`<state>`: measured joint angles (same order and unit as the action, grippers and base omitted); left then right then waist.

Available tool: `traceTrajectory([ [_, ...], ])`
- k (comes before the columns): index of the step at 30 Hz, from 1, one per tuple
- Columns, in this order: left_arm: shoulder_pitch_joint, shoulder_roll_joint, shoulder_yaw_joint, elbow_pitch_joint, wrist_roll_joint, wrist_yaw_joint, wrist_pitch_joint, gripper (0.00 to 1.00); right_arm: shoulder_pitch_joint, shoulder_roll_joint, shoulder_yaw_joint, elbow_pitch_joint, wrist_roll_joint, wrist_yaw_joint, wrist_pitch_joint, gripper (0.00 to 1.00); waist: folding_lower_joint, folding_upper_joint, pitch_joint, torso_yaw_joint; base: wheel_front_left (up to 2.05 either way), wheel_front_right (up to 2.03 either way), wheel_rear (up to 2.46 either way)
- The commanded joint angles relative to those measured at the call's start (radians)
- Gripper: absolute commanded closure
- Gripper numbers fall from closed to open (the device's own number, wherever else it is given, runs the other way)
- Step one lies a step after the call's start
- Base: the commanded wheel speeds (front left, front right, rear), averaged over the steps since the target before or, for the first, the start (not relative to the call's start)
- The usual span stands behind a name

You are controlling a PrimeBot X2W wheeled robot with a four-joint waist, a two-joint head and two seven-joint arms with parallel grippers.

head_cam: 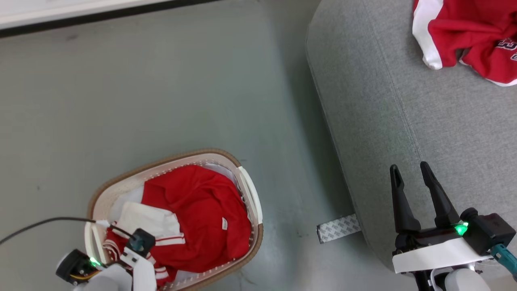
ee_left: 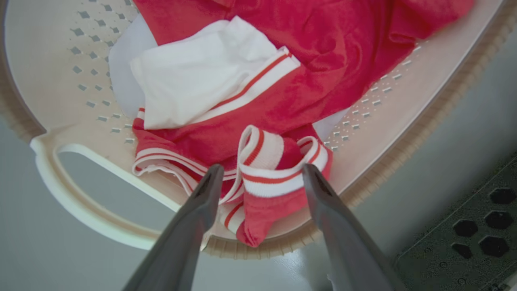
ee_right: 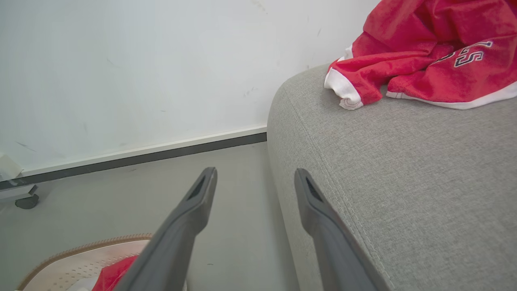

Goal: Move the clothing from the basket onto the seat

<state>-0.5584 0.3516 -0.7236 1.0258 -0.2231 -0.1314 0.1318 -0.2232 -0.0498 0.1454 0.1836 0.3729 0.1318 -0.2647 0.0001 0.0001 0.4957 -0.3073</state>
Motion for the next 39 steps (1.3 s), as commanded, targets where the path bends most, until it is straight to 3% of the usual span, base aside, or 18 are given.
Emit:
traceTrajectory([
  [1,-0.010,0.008,-0.003,0.006,-0.019,0.002,0.002,0.00,-0.012,-0.001,0.000,-0.006,0.008,-0.002,0.001,0.00,-0.0001,-0.0001,0.015,-0.001,0.00,0.00,0.00],
  [12,-0.064,-0.002,-0.077,0.049,-0.073,0.002,0.003,0.00,-0.042,-0.001,0.001,-0.018,0.008,-0.002,0.001,0.00,-0.0001,-0.0001,0.078,-0.003,0.00,0.00,0.00],
  [13,-0.065,-0.005,-0.085,0.050,-0.082,0.002,0.001,0.53,-0.042,-0.001,0.000,-0.018,0.007,-0.002,0.001,0.00,-0.0001,-0.0001,0.080,-0.002,0.00,0.00,0.00],
  [14,-0.069,-0.005,-0.093,0.049,-0.085,0.002,-0.004,0.89,-0.042,-0.001,-0.001,-0.019,0.005,-0.002,0.001,0.00,-0.0001,-0.0001,0.082,-0.002,0.00,0.00,0.00],
  [15,-0.073,-0.004,-0.101,0.049,-0.089,0.002,-0.005,1.00,-0.042,-0.001,-0.002,-0.019,0.005,-0.002,0.001,0.00,-0.0001,-0.0001,0.083,-0.001,0.00,0.00,0.00],
  [24,-0.067,-0.020,-0.165,0.012,-0.210,0.002,-0.065,1.00,-0.024,-0.002,-0.023,0.002,-0.003,-0.002,0.001,0.00,-0.0001,-0.0001,0.013,0.035,0.00,0.00,0.00],
  [39,-0.037,-0.066,-0.181,-0.113,-0.348,0.004,-0.220,1.00,0.097,-0.002,-0.061,0.078,-0.032,-0.002,0.001,0.00,-0.0001,-0.0001,-0.343,0.162,0.00,0.00,0.00],
])
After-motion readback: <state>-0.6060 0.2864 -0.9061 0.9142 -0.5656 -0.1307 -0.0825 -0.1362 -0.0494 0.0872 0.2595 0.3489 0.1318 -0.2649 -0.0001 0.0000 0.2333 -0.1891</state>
